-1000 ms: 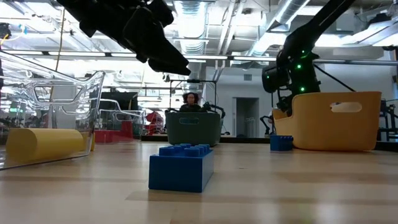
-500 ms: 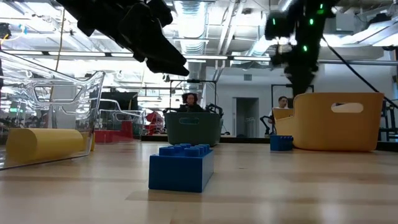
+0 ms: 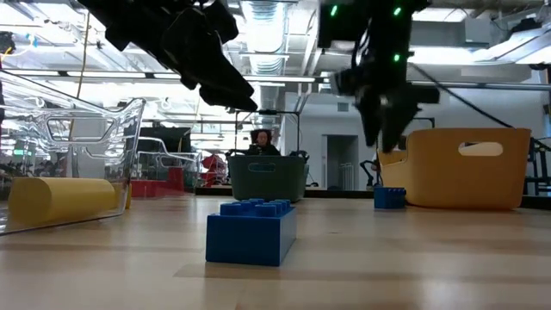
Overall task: Sort blocks
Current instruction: Put the blue game piece into the blue bin, then put the yellow block into the bottom transparent bin
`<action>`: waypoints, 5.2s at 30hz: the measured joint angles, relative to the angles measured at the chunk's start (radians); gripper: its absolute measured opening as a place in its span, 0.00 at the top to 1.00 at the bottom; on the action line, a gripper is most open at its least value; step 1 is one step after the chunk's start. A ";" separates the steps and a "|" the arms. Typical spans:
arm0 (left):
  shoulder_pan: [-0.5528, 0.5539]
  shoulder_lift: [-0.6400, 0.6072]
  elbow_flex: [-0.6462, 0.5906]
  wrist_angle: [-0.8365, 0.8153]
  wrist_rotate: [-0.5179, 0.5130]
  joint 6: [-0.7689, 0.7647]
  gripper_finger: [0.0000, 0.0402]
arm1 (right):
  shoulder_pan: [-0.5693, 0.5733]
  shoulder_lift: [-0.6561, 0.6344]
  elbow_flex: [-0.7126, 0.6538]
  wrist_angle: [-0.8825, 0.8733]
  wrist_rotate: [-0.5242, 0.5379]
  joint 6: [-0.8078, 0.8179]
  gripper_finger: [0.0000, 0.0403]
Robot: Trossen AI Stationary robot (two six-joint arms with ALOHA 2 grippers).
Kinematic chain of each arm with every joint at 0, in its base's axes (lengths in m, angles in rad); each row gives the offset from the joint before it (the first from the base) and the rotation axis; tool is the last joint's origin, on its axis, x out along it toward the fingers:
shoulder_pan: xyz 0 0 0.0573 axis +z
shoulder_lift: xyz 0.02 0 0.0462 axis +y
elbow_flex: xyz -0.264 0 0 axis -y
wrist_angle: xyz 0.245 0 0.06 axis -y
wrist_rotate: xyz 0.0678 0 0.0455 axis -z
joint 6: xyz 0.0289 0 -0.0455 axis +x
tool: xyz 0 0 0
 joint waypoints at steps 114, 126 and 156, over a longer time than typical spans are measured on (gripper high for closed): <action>-0.292 -0.001 -0.117 0.034 -0.258 0.041 0.30 | -0.391 0.405 0.290 -0.242 -0.102 -0.067 0.01; -0.292 -0.001 -0.117 0.014 -0.223 0.019 0.30 | -0.420 0.405 0.292 -0.234 -0.110 -0.077 0.01; -0.304 0.001 -0.119 -0.025 -0.209 0.009 0.30 | -0.354 0.435 0.290 -0.186 -0.167 -0.048 0.23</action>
